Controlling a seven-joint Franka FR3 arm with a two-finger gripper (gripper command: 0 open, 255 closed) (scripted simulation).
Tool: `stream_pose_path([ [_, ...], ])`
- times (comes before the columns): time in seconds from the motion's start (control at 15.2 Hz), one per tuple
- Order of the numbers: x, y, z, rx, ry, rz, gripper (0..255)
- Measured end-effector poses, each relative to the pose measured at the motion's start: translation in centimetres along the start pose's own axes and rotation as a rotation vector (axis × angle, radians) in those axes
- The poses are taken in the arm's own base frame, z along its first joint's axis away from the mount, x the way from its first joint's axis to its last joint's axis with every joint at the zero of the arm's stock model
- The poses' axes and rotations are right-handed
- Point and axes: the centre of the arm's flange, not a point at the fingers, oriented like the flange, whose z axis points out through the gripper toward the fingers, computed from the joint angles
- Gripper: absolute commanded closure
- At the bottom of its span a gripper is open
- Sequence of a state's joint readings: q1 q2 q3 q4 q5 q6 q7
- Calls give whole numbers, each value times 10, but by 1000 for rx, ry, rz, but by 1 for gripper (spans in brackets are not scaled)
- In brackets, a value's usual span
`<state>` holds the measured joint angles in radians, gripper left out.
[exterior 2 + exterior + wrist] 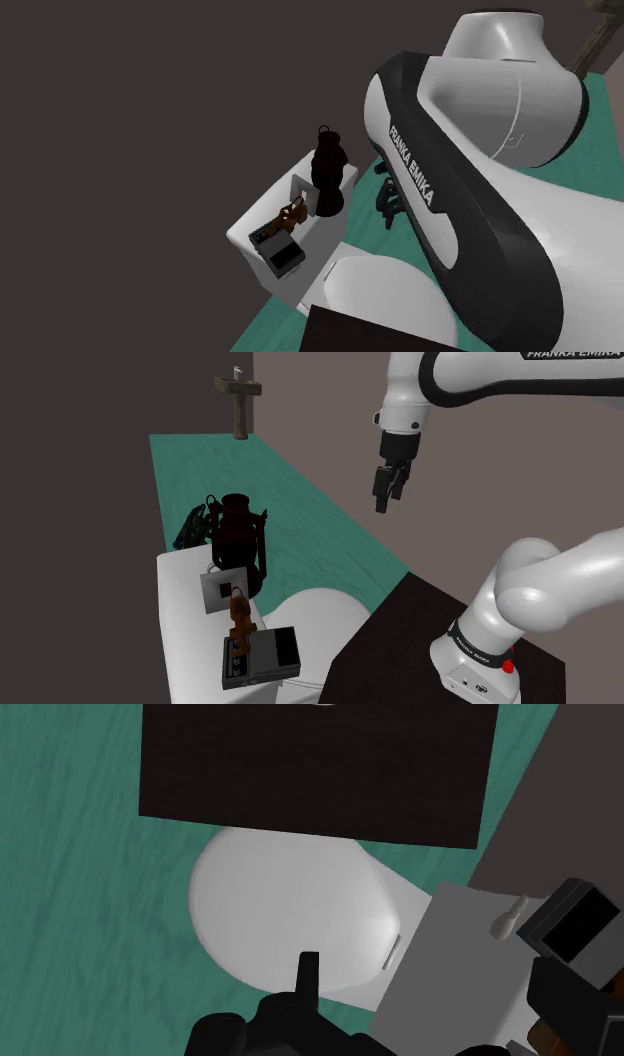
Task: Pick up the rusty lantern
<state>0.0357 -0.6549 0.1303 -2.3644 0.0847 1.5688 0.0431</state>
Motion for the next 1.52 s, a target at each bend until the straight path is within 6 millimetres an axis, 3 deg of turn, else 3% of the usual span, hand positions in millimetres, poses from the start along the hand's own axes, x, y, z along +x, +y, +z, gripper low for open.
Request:
stream_pose_path([
  [0.73, 106, -81, 9, -11, 61, -42, 0],
  [1.32, 196, -159, 10, -18, 111, -76, 0],
  [1.52, 212, -171, 18, -18, 120, -82, 0],
])
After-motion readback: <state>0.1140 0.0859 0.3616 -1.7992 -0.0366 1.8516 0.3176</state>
